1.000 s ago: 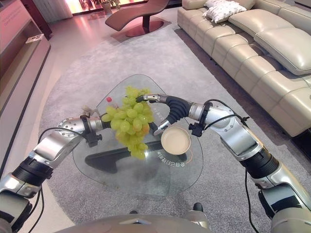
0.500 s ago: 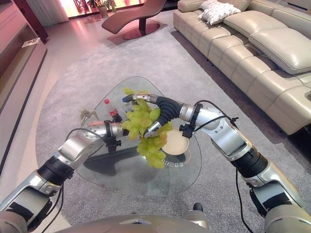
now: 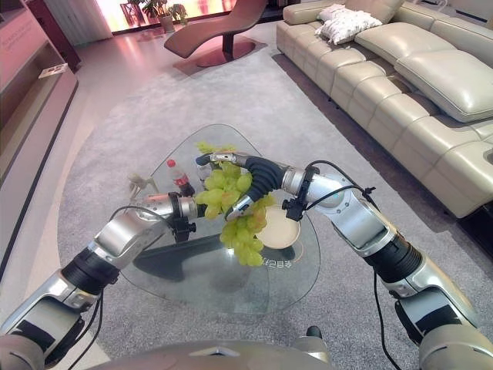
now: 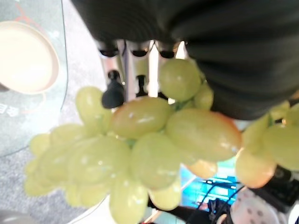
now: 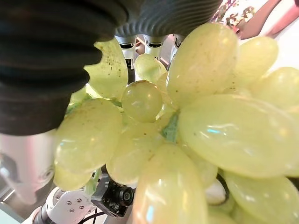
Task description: Pick up fruits into the plate
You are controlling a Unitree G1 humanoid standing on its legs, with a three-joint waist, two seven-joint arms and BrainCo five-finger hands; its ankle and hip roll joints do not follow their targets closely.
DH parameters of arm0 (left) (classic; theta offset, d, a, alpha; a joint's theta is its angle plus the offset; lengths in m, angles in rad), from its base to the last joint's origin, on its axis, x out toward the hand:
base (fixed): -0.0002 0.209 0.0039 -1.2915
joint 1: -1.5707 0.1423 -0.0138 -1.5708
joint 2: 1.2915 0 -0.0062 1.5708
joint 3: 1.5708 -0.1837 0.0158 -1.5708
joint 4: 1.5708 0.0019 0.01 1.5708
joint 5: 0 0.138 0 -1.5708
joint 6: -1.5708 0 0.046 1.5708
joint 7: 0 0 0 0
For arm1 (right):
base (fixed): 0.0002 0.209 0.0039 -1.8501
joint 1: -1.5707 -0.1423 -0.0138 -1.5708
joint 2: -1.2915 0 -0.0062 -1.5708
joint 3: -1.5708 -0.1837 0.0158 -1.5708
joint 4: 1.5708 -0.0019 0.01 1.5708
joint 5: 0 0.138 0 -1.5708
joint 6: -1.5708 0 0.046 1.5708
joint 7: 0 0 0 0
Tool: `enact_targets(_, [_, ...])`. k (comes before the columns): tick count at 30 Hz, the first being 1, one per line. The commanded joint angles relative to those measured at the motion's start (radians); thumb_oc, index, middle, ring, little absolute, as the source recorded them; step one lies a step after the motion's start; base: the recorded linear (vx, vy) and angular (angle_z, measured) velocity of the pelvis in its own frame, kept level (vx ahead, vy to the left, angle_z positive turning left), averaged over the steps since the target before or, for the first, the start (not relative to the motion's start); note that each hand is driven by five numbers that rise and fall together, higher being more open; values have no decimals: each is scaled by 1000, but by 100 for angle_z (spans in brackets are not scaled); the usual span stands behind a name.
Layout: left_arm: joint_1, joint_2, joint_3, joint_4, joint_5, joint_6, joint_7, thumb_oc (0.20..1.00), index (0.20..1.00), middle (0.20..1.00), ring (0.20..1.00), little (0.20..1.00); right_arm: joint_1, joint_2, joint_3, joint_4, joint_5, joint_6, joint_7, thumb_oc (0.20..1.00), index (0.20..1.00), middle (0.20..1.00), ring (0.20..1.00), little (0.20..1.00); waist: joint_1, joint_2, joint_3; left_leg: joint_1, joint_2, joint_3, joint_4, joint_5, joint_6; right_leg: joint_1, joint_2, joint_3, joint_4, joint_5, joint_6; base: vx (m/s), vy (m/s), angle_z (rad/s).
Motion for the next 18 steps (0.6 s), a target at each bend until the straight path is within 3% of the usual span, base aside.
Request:
enact_targets(1, [-102, 43, 82, -25, -69, -55, 38, 200, 200, 200, 200, 200, -72, -6, 12, -59, -8, -10, -6, 1000, 1000, 1000, 1000, 1000, 6, -39, -26, -14, -10, -1, 20, -65, 27, 27, -27, -15, 46, -67, 19, 0, 0, 0])
enact_targets(2, [-97, 53, 96, -29, -75, -54, 43, 200, 200, 200, 200, 200, -66, -15, 6, -60, -10, -10, -4, 827, 827, 827, 827, 827, 7, -40, -27, -15, -10, -2, 19, -63, 26, 27, -26, -16, 45, -67, 19, 0, 0, 0])
enact_targets(3, [-94, 56, 104, -32, -74, -54, 50, 200, 200, 200, 200, 200, -64, -19, 3, -60, -9, -10, -2, 711, 711, 711, 711, 711, 7, -39, -27, -16, -10, -3, 19, -63, 25, 27, -26, -16, 44, -67, 18, 0, 0, 0])
enact_targets(4, [-88, 67, 119, -32, -80, -61, 59, 200, 200, 200, 200, 200, -57, -24, -5, -62, -10, -12, -3, 200, 200, 200, 200, 200, 8, -39, -26, -18, -10, -4, 20, -62, 24, 27, -26, -15, 46, -67, 18, 0, 0, 0])
enact_targets(10, [-58, 79, 187, -38, -112, -75, 79, 200, 200, 200, 200, 200, -34, -34, -39, -61, -59, -36, 4, 200, 200, 200, 200, 200, 13, -36, -25, -19, -11, -10, 19, -60, 23, 28, -28, -21, 46, -67, 16, 0, 0, 0])
enact_targets(18, [-57, 64, 206, -34, -104, -69, 78, 200, 200, 200, 200, 200, -36, -25, -55, -59, -91, -49, -11, 200, 200, 200, 200, 200, 14, -36, -24, -21, -13, -12, 20, -63, 22, 27, -28, -22, 48, -71, 15, 0, 0, 0])
